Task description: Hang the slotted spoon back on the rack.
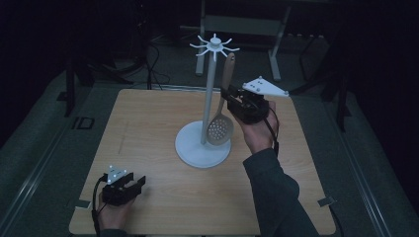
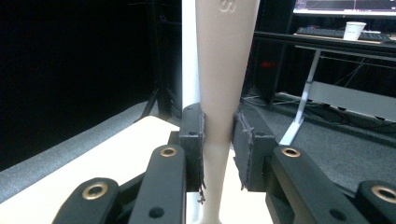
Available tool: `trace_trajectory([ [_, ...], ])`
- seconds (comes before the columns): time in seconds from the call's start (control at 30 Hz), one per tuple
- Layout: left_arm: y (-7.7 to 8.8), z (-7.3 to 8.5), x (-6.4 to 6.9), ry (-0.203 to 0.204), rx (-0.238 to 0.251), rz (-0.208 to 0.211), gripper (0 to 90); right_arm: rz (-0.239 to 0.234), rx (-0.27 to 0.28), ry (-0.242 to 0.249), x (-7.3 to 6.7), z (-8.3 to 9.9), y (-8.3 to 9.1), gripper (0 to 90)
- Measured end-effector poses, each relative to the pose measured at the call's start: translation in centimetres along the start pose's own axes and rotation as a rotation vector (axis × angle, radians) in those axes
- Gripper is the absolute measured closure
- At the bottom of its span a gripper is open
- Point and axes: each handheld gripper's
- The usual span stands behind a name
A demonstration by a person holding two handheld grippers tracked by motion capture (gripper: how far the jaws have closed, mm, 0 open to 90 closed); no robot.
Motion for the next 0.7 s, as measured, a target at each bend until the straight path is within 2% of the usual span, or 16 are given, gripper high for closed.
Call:
trace_trajectory([
  [0.4,-0.03,0.00,0.01,-0.002,-0.001,0.000,48.5,-0.003,-0.004,-0.008,-0.06,-0.46,-0.59,74.2],
  [0.7,-0.06,-0.01,0.06,-0.003,-0.001,0.002,48.5,-0.002,-0.011,0.003,-0.05,-0.82,-0.92,74.1],
])
Point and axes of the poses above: each handheld gripper's, and its own axes: y roughly backward along the jaws, z roughly out of its underside, x roughly to its right, and after that the axes turned 14 degrees about -x, right-handed
